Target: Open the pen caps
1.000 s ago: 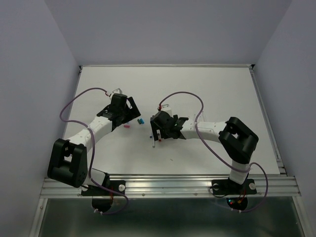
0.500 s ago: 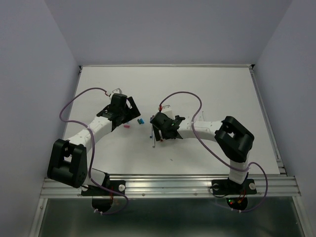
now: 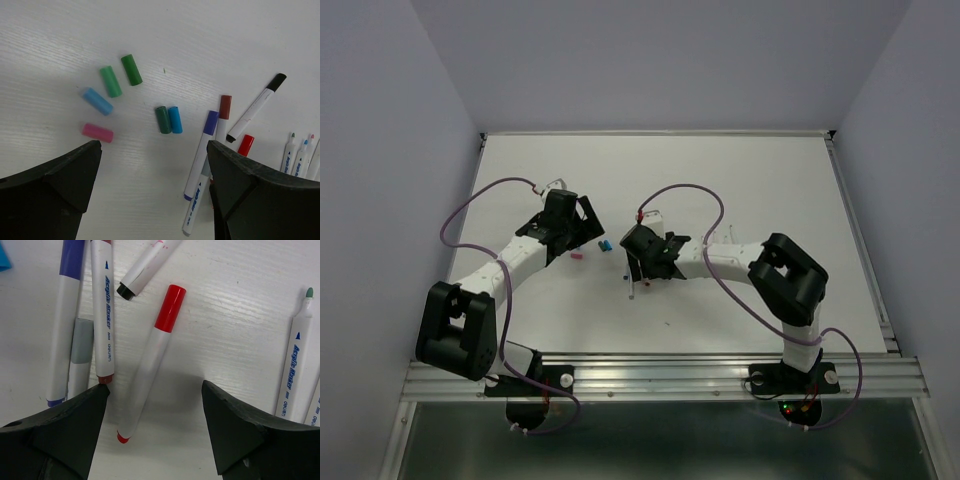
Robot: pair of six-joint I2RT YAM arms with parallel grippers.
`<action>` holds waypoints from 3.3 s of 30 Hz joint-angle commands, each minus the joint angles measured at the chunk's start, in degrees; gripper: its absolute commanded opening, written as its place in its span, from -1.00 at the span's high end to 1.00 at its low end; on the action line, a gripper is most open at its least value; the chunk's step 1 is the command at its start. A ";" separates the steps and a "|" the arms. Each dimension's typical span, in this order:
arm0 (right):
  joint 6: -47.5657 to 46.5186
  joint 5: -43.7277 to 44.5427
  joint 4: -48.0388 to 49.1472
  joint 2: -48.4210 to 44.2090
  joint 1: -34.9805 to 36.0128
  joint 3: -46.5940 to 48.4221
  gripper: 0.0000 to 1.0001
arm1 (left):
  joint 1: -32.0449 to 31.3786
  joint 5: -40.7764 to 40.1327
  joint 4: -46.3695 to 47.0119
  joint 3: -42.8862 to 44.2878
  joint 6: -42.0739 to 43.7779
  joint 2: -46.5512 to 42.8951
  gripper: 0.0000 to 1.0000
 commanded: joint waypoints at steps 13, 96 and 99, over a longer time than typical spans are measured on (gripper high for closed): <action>-1.02 -12.52 0.91 2.86 -4.16 -3.49 0.02 | -0.25 -3.72 -2.60 3.69 0.87 -2.30 -0.97; -16.30 -33.86 29.12 -27.38 -4.69 -18.00 0.99 | -7.45 23.17 22.45 3.16 -5.72 -1.16 1.00; -16.58 -39.40 27.11 -27.03 -4.69 -18.97 0.99 | -7.45 21.33 22.27 4.57 -6.07 -0.02 1.00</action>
